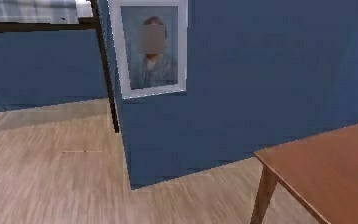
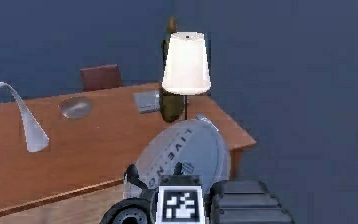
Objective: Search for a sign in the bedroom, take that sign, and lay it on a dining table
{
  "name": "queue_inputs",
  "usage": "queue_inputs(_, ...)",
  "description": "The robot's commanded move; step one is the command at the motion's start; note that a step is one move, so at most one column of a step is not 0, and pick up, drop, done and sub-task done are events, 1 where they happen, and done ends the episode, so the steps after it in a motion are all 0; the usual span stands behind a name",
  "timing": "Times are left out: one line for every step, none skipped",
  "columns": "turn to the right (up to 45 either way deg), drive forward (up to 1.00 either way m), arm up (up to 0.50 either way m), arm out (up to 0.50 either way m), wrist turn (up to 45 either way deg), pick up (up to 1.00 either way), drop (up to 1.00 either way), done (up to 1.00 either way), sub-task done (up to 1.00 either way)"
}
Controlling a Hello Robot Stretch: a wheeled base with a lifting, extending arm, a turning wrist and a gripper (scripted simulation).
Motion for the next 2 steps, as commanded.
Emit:
queue_inputs(-27.0,0.00,0.00,0.00,0.0,0.00,0.00,0.00,0.00)
queue_inputs(45.0,0.00,0.00,0.00,0.0,0.00,0.00,0.00,0.00)
